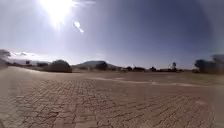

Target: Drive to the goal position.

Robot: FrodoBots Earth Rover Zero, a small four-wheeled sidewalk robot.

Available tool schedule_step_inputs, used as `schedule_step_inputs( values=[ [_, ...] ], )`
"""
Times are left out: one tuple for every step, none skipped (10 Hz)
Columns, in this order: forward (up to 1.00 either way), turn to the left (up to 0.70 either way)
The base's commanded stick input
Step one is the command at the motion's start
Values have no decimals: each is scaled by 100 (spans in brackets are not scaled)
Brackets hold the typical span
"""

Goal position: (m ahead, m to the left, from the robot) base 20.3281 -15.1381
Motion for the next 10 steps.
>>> schedule_step_inputs(
  values=[
    [70,0],
    [70,0],
    [70,-35],
    [70,-35],
    [70,-35],
    [70,-35],
    [70,-35],
    [70,-35],
    [70,-35],
    [70,-35]
  ],
)
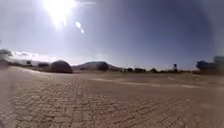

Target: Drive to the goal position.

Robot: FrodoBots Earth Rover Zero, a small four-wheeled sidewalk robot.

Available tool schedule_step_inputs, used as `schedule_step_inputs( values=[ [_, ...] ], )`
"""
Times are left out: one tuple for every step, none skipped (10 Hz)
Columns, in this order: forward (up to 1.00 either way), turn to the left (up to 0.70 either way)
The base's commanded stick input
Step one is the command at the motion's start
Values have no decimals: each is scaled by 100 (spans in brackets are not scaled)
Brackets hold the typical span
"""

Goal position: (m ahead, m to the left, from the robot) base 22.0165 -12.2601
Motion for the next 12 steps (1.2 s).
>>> schedule_step_inputs(
  values=[
    [70,-35],
    [70,-35],
    [70,-35],
    [70,-35],
    [70,-35],
    [70,-35],
    [70,-35],
    [70,-35],
    [70,-35],
    [70,-35],
    [70,-35],
    [70,-35]
  ],
)
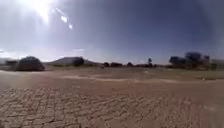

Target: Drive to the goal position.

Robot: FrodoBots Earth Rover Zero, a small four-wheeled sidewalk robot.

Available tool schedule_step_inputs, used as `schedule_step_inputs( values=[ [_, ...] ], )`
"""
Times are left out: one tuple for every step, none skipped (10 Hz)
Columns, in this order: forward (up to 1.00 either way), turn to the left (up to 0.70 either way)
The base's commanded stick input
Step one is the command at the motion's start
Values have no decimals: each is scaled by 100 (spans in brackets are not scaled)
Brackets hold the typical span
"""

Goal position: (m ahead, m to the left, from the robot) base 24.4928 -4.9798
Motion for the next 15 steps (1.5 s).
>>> schedule_step_inputs(
  values=[
    [70,-35],
    [70,-35],
    [70,-35],
    [70,-35],
    [70,-35],
    [70,-34],
    [70,0],
    [70,0],
    [70,0],
    [70,0],
    [75,0],
    [83,0],
    [85,0],
    [85,0],
    [85,0]
  ],
)
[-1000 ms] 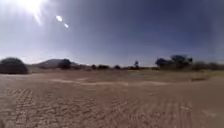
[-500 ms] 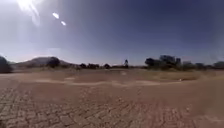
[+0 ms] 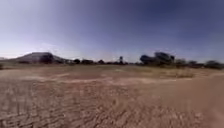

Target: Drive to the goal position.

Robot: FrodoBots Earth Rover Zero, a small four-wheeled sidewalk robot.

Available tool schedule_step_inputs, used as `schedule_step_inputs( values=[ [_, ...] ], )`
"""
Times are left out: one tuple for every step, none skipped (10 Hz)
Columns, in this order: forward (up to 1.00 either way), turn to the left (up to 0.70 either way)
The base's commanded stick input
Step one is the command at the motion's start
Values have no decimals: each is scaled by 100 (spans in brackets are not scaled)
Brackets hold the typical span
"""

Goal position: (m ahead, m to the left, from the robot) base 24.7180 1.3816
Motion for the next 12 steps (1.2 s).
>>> schedule_step_inputs(
  values=[
    [85,0],
    [100,0],
    [100,0],
    [100,0],
    [100,0],
    [100,0],
    [100,0],
    [100,0],
    [100,0],
    [100,0],
    [100,0],
    [100,0]
  ],
)
